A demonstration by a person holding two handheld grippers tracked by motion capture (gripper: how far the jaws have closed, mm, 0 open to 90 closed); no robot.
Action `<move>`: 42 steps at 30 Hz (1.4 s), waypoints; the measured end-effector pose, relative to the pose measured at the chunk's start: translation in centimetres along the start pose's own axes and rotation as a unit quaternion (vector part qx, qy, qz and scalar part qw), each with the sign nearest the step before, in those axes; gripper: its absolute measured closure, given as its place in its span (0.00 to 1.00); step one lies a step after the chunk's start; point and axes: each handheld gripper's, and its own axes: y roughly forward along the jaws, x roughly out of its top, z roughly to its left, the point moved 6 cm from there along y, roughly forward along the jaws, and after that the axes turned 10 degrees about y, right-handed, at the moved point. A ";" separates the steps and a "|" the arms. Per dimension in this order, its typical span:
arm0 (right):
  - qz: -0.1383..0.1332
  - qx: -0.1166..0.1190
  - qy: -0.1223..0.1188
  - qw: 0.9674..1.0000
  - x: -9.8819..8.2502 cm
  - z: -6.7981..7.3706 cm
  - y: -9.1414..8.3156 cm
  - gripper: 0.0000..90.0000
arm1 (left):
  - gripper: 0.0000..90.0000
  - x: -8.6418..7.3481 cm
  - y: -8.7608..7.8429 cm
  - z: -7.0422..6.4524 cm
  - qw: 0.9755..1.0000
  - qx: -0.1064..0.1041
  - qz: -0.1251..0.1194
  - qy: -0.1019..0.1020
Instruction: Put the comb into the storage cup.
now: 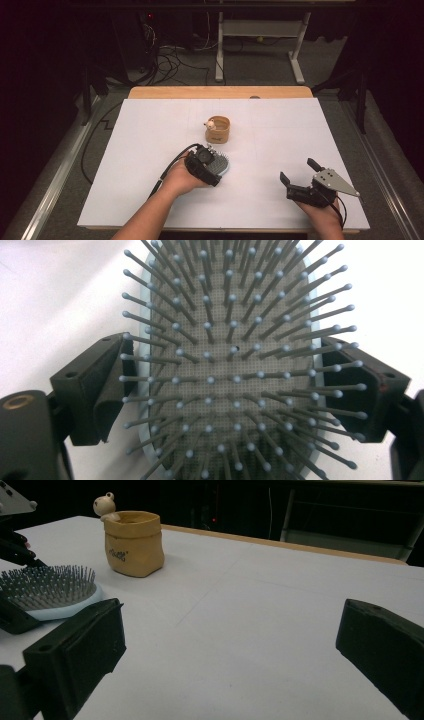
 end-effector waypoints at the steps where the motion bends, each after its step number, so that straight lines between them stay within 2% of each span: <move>1: 0.000 0.000 0.001 1.000 0.0 0.0 0.0 0.00 | 0.17 0.0 0.0 0.0 1.000 0.000 0.002 0.001; 6: 0.000 0.000 0.000 1.000 0.0 0.0 0.0 0.00 | 0.22 0.1 0.0 -0.3 1.000 0.007 0.009 0.004; 25: -0.002 0.002 0.001 1.000 0.0 0.1 0.0 0.00 | 0.23 0.1 -0.1 -0.3 1.000 0.014 0.006 0.004; 38: -0.002 0.001 0.002 1.000 0.1 -0.1 -0.1 0.00 | 0.23 0.1 -0.7 -0.4 1.000 0.008 -0.008 0.016; 42: -0.003 0.002 0.003 1.000 0.0 0.0 -0.1 0.00 | 0.23 0.5 -1.8 -0.4 0.999 -0.002 -0.035 0.013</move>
